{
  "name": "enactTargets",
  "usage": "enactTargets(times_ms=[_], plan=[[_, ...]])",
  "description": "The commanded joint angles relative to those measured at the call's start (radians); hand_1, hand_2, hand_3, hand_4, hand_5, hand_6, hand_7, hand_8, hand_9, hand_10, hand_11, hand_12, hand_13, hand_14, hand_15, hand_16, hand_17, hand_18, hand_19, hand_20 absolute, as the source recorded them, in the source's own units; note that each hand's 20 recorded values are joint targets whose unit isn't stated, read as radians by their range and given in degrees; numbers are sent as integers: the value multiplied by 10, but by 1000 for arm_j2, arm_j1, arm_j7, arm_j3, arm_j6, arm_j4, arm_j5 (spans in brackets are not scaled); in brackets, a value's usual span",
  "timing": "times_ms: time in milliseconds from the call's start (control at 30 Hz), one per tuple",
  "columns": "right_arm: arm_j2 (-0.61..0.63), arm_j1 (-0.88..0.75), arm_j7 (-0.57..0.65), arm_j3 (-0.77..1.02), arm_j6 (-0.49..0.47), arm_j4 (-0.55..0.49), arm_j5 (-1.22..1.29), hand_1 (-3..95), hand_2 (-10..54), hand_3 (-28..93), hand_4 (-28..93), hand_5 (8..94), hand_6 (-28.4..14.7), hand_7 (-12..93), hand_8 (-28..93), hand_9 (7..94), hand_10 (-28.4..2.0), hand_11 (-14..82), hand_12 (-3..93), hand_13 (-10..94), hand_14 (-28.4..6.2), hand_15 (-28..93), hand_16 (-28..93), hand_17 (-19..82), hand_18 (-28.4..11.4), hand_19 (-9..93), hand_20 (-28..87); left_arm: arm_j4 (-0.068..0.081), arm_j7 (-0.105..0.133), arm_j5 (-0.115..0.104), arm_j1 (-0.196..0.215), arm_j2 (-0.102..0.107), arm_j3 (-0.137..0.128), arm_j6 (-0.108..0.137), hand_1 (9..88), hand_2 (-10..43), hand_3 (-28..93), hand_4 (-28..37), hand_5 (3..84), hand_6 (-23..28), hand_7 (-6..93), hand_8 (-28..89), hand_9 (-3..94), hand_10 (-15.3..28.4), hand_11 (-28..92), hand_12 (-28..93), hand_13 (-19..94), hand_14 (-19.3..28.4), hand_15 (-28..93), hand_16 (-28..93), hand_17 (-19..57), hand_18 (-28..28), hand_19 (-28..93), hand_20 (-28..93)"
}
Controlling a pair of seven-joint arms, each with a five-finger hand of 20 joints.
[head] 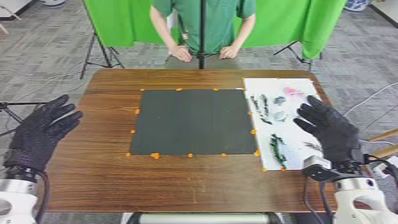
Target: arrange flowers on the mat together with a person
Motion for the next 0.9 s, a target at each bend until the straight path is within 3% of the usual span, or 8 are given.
enactTargets(times_ms=[33, 167, 267, 333, 467, 533, 733, 900], plan=[[11, 28, 2, -23, 26, 4, -7, 132, 88, 860, -249, 418, -39, 138, -94, 414, -145, 67, 197, 338, -137, 84, 297, 66, -219, 358, 200, 7, -8, 3, -6, 6, 8, -2, 275, -20, 676, -203, 375, 42, 171, -69, 326, 131, 215, 169, 311, 157, 250, 32, -40, 215, 381, 117], [16, 75, 46, -77, 46, 8, -18, 132, 89, 859, -249, 418, -39, 139, -96, 414, -145, 68, 197, 380, -136, 133, 295, 66, -220, 364, 202, -4, -12, 0, 25, -22, -1, 4, 275, -19, 677, -201, 375, 42, 171, -69, 327, 130, 215, 169, 311, 157, 249, 32, -40, 214, 380, 117], [30, 87, 38, -82, 100, 9, -3, 132, 90, 858, -248, 415, -39, 139, -95, 414, -145, 68, 197, 381, -137, 142, 286, 68, -222, 367, 202, 12, -12, 1, -15, 1, 16, -6, 274, -19, 678, -201, 376, 43, 171, -69, 327, 130, 215, 169, 311, 157, 249, 32, -40, 214, 380, 117], [35, 104, 41, -96, 110, 12, -11, 131, 90, 858, -247, 415, -39, 139, -95, 416, -146, 68, 197, 381, -136, 148, 281, 69, -223, 370, 203, 12, -11, 5, -20, 11, 10, -9, 274, -20, 679, -201, 375, 43, 170, -69, 327, 131, 216, 169, 311, 157, 250, 32, -40, 214, 380, 117], [27, 117, 50, -116, 116, 17, -6, 131, 89, 860, -247, 416, -39, 140, -95, 416, -145, 69, 196, 373, -136, 150, 274, 69, -223, 373, 203, 0, -8, -6, 15, -10, -1, 8, 274, -19, 678, -203, 375, 44, 169, -68, 326, 130, 215, 169, 311, 158, 251, 32, -40, 214, 380, 117], [28, 111, 53, -111, 114, 13, -11, 131, 89, 861, -247, 416, -39, 140, -95, 416, -145, 69, 196, 368, -136, 149, 272, 69, -223, 373, 202, -1, -12, -1, 20, -13, -7, 0, 274, -19, 679, -202, 376, 44, 169, -68, 327, 130, 215, 168, 311, 158, 251, 32, -40, 214, 380, 117], [29, 94, 33, -90, 123, 7, 2, 130, 89, 861, -247, 417, -39, 142, -96, 415, -146, 69, 197, 365, -136, 146, 272, 69, -223, 374, 202, 7, -3, -1, -15, 15, -6, 1, 274, -18, 677, -203, 376, 44, 169, -68, 326, 131, 216, 169, 311, 158, 251, 31, -40, 214, 380, 117], [26, 95, 40, -96, 94, 7, -16, 130, 89, 862, -247, 417, -39, 142, -97, 414, -146, 69, 196, 356, -136, 144, 273, 69, -223, 376, 202, -8, -2, -7, 37, -14, -26, 12, 274, -18, 678, -203, 376, 43, 169, -68, 327, 131, 215, 169, 311, 157, 250, 31, -40, 214, 380, 117]])
